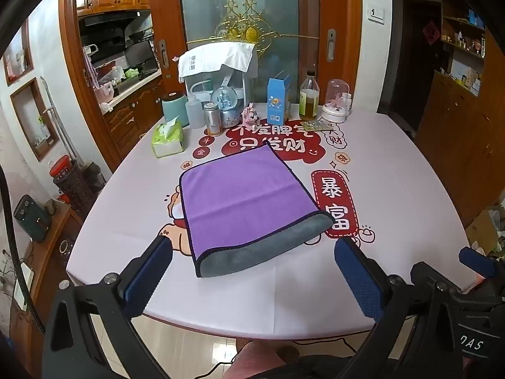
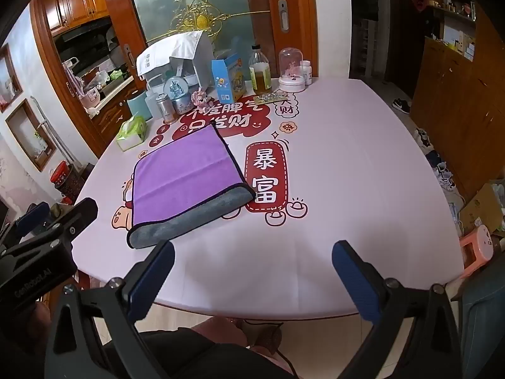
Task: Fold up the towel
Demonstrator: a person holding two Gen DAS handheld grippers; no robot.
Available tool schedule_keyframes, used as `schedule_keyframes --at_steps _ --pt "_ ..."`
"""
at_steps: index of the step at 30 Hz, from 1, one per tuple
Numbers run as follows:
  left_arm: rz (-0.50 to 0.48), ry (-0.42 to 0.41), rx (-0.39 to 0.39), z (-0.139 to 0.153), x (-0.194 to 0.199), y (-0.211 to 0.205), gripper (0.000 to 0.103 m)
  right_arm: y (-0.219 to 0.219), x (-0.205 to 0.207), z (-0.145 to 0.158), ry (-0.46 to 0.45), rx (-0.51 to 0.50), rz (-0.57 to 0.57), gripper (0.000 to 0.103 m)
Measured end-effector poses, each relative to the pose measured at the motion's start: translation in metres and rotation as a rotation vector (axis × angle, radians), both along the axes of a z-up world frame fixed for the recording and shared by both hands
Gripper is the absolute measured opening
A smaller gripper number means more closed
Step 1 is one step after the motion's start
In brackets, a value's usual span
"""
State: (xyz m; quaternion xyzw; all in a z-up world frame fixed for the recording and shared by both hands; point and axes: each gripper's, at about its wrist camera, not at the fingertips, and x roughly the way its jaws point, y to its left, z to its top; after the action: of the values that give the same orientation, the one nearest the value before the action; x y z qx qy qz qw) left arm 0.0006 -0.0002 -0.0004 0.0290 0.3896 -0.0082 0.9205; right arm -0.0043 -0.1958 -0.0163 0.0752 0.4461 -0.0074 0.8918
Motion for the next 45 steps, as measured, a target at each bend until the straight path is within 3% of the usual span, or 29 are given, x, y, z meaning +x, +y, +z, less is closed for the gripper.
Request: schedule_keyframes --at_steps 27,45 --pt "-0.011 0.02 -0.02 -0.004 -0.003 0.0 0.102 0.001 0.001 0.001 0.006 -0.001 0.001 0.1" --pt "0.032 0.013 -0.025 -0.002 -0.01 0.002 0.102 -0.003 -0.006 0.006 -0.038 0.011 0.034 0.1"
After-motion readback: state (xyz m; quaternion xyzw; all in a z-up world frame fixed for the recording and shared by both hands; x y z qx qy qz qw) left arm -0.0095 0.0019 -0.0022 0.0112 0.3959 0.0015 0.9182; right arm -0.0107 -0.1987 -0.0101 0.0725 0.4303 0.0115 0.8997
